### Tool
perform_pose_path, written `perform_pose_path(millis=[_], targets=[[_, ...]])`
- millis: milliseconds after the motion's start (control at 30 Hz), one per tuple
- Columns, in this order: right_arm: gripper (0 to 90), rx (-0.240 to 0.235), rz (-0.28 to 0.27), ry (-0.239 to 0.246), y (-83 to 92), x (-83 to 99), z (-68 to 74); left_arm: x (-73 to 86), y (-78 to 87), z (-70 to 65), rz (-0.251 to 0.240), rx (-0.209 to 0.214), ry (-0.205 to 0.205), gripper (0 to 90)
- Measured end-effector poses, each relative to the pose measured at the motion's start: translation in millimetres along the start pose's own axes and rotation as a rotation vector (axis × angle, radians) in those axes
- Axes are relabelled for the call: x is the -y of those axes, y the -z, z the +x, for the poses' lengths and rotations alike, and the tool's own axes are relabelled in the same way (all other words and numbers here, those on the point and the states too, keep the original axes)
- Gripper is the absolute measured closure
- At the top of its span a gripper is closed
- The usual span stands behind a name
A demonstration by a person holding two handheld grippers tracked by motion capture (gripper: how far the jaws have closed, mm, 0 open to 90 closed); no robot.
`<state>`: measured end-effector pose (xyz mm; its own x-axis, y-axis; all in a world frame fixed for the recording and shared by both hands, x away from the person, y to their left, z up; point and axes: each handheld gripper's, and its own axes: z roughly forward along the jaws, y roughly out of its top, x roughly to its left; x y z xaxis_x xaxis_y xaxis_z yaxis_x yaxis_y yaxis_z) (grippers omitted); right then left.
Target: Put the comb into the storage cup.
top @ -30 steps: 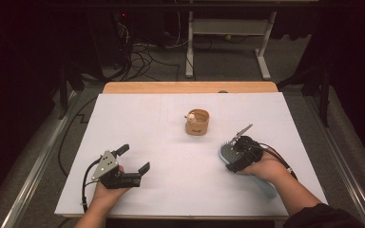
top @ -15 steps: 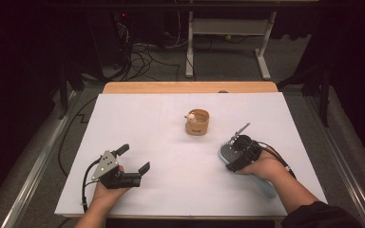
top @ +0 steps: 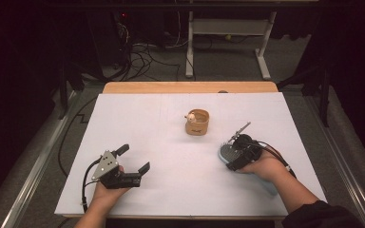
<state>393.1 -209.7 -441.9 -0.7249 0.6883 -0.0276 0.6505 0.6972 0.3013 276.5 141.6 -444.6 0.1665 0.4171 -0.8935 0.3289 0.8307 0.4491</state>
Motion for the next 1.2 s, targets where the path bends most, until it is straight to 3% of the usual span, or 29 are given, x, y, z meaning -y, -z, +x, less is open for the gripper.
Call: perform_pose_path(millis=[167, 367, 500, 667, 900, 1200], targets=[[20.6, -0.003, 0.002, 0.009, 0.1, -0.7, -1.4, -1.0, 0.1, -0.8, -0.004, -0.002, 0.014, 0.3], [20.7, -0.010, -0.001, -0.018, 2.0, -0.4, -3.2, -1.4, 0.1, -0.2, -0.003, -0.001, 0.007, 0.2], [20.8, -0.003, -0.013, -0.004, 4.4, -0.2, -4.7, -1.0, 0.8, -1.8, -0.005, -0.004, 0.024, 0.2], [20.8, 0.014, -0.023, 0.000, 9.9, -0.3, -2.7, -0.5, 0.4, 0.1, 0.004, 0.004, -0.001, 0.2], [20.8, 0.030, -0.073, -0.005, 21.7, -1.3, -4.4, -1.1, 0.8, -1.4, -0.003, -0.005, 0.021, 0.2], [20.8, 0.055, -0.155, -0.022, 37.3, 2.8, -4.9, -0.7, 0.9, -0.1, 0.004, 0.000, 0.000, 0.2]])
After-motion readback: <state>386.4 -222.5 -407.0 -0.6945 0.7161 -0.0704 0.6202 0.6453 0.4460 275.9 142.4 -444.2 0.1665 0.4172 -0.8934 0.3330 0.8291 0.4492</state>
